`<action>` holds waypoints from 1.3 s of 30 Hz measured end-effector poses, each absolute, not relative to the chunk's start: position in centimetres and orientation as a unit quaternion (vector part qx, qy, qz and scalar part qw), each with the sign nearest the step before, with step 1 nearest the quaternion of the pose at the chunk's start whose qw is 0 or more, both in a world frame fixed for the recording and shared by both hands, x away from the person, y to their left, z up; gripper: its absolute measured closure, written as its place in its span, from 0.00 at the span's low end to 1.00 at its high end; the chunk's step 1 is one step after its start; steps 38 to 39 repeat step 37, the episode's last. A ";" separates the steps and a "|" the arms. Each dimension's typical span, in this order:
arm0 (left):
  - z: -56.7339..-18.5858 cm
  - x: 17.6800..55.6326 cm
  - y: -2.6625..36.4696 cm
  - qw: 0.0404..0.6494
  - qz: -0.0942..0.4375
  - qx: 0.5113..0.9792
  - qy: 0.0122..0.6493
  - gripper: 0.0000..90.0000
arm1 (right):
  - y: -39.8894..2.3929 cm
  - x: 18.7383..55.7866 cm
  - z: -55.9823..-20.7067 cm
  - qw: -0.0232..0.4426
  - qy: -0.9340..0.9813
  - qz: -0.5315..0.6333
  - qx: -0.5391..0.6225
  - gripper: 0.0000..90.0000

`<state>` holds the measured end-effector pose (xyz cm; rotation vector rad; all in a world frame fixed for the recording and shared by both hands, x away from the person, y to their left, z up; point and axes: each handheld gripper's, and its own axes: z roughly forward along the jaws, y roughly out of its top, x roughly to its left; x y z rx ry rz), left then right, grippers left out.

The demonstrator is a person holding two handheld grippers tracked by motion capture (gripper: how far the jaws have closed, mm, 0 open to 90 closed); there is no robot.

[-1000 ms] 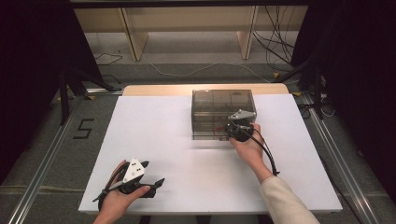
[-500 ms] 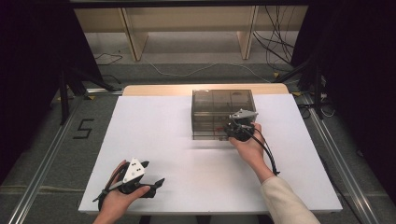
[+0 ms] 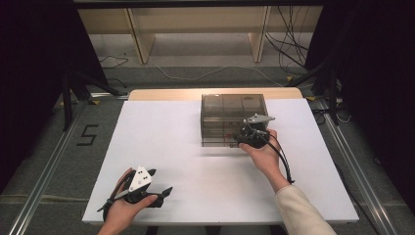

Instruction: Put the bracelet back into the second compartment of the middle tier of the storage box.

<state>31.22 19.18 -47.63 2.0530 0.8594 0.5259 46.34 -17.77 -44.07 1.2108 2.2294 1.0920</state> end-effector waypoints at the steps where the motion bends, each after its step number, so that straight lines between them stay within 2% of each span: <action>1: -47.6 31.2 19.2 0.414 0.209 0.817 0.342 0.18 | -17.8 46.3 -44.0 0.188 0.791 0.391 0.431 0.63; 14: -47.7 31.2 19.3 0.413 0.209 0.817 0.344 0.18 | -19.0 44.8 -42.5 0.179 0.797 0.388 0.426 0.32; 17: -47.7 31.2 19.4 0.413 0.209 0.816 0.346 0.18 | -19.8 44.0 -42.3 0.171 0.800 0.396 0.416 0.27; 32: -47.6 31.0 18.9 0.424 0.199 0.813 0.346 0.18 | -24.8 36.8 -44.4 0.159 0.793 0.430 0.402 0.23; 39: -47.8 30.6 17.8 0.427 0.165 0.815 0.356 0.18 | -25.6 34.8 -45.6 0.150 0.798 0.425 0.400 0.22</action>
